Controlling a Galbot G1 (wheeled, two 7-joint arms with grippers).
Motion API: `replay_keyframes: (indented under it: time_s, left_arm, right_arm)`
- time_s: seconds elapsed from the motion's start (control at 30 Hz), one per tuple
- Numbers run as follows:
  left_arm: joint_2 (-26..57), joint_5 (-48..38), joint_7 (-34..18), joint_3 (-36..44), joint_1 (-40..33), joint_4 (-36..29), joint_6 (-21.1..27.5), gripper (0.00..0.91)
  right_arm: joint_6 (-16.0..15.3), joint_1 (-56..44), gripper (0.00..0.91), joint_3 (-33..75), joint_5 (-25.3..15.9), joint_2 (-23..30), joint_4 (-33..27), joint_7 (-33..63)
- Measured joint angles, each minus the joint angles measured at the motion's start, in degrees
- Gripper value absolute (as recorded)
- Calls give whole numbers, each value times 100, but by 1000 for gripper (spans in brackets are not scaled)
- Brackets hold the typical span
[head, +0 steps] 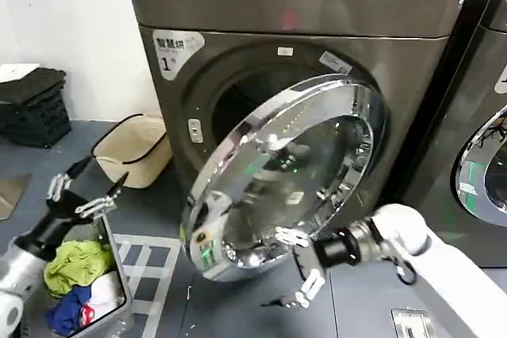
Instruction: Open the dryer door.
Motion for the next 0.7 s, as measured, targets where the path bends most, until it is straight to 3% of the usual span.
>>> replay_keyframes:
  time_s: [0.3, 0.5, 0.7]
  left_arm:
    - [270, 388, 252, 1219, -966, 406, -14, 907]
    - [248, 449, 323, 2249, -1642, 639, -68, 907]
    - [204, 464, 361, 3209, -2205, 894, -160, 907]
  right_arm:
    - [449, -2518, 907, 2372, 272, 216, 801, 497]
    - [1088, -4238, 907, 4122, 508, 839, 1223, 1080]
    - [1464, -5254, 907, 5246, 280, 1554, 1552, 2592]
